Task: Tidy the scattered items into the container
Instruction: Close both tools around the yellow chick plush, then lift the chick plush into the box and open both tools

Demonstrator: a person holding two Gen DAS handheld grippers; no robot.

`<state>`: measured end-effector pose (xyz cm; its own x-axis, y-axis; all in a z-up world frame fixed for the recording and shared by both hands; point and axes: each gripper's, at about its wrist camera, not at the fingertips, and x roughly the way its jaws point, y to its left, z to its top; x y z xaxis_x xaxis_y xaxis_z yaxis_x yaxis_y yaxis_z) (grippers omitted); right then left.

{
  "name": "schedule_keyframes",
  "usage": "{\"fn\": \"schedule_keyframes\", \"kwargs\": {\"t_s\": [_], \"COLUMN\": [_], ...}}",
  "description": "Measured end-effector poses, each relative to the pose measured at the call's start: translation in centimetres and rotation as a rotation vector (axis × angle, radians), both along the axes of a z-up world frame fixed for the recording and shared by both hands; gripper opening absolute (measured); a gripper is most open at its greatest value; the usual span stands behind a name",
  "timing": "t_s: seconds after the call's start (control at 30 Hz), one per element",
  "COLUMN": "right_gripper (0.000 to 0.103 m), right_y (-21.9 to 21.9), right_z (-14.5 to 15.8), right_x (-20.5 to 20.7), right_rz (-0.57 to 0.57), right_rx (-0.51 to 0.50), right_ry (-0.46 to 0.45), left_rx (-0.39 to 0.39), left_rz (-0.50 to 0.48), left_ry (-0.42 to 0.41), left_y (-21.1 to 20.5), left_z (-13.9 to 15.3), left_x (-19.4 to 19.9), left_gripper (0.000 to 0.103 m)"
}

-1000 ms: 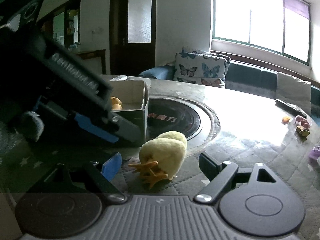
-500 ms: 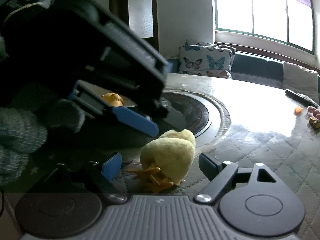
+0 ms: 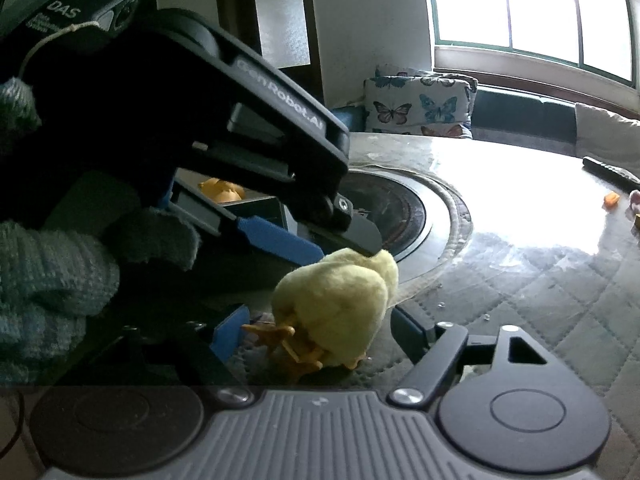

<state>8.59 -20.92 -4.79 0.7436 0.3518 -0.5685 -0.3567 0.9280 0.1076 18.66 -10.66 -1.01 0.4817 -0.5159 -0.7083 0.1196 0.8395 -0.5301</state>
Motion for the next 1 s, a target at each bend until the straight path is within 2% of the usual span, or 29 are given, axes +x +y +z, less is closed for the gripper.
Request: {"fn": "schedule_keyframes", "kwargs": {"t_s": [0.13,0.5,0.73,1.0], "right_gripper": [0.073,0.067,0.067,0.067], "right_y": [0.1,-0.4,-0.5,0.1], "right_z": [0.1,0.3,0.9,2.7], "right_x": [-0.1,-0.1,-0.6,-1.8], "right_rz": [0.010,0.002,0.002,0.015], "right_rx": [0.008,0.023,0.017,0.002], "right_ry": [0.003,0.006,-0.004,-0.060], "left_rx": [0.010,0.005,0.012,-0.005], "left_rz": [-0.009,-0.015,-0.023,-0.016], "left_ry": [0.009,0.031,0.007,-0.053], "left_y": [-0.2,-0.2,-0.2,0.8], "left_z": [-0.2,-0.4,0.4,2.8], "left_x": [0.1,-0.1,-1.5,-3.4], "left_gripper": [0.040,0.040,0.040,0.040]}}
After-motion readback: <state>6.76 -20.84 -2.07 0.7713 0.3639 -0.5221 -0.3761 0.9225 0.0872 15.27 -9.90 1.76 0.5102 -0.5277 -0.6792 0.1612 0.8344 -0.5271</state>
